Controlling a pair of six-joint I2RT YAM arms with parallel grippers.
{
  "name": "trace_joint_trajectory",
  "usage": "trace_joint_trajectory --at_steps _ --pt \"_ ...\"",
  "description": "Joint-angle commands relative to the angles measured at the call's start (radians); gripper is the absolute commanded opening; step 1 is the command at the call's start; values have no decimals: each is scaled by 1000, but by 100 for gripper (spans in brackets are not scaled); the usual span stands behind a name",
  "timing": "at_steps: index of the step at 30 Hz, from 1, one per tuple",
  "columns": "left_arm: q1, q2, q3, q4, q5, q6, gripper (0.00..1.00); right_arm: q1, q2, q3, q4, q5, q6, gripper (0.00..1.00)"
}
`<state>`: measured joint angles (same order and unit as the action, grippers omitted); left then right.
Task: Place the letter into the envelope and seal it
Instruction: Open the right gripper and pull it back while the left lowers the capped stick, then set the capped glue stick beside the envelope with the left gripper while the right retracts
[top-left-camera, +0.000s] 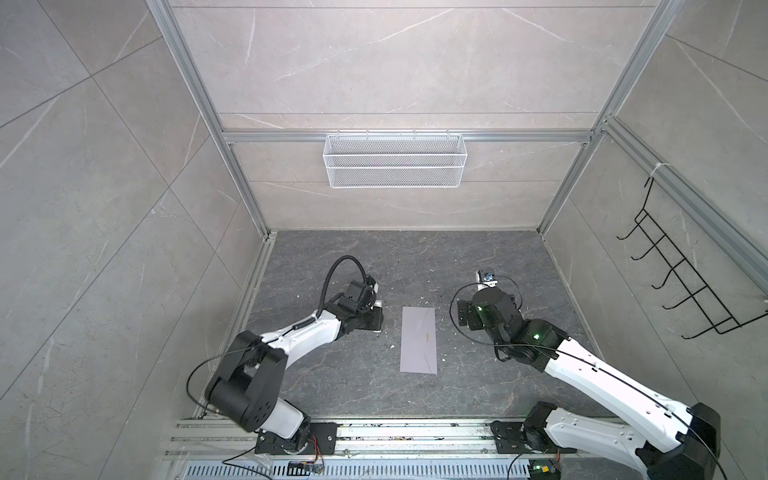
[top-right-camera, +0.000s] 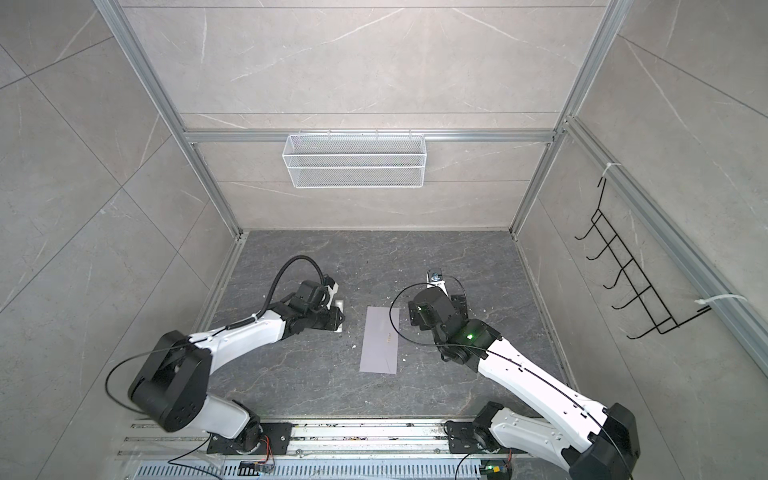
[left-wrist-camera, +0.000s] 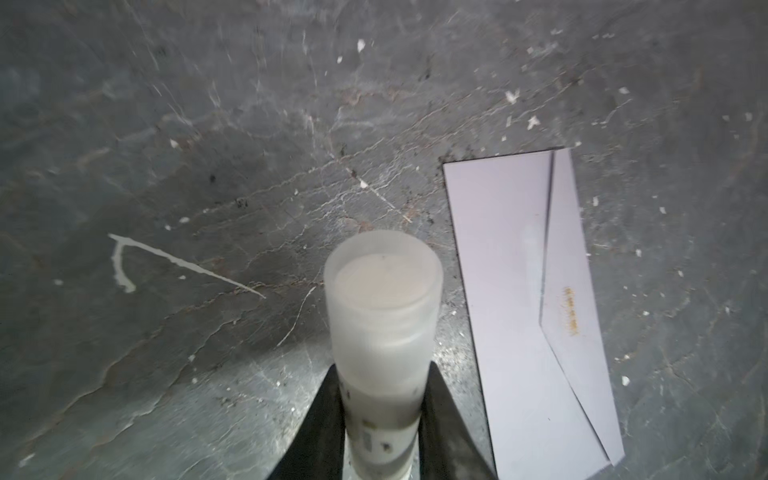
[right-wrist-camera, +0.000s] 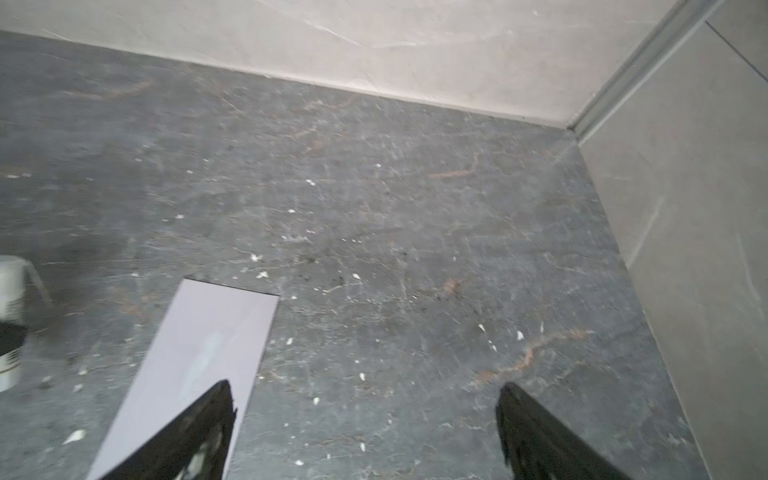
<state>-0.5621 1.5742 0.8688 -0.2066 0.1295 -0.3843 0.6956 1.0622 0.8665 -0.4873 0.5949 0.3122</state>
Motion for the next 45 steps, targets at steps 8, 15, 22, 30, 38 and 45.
trace_joint_trajectory --at_steps 8,15,22,30,38,45 --pt "10 158 49 -60 96 -77 19 -198 40 -208 285 34 -97 100" --pt "11 174 22 -12 99 -102 69 -280 92 -357 614 39 -195 100" --pt "12 -187 -91 25 -200 -2 89 -323 250 -492 1108 -99 -317 100" --pt "160 -580 -403 365 -589 295 99 -438 391 -557 1442 -245 -388 100" --pt "389 -461 -629 932 -516 466 98 -555 445 -498 1340 -417 -312 100" --pt "540 -137 -610 1197 -321 405 98 -558 447 -500 1346 -420 -311 99"
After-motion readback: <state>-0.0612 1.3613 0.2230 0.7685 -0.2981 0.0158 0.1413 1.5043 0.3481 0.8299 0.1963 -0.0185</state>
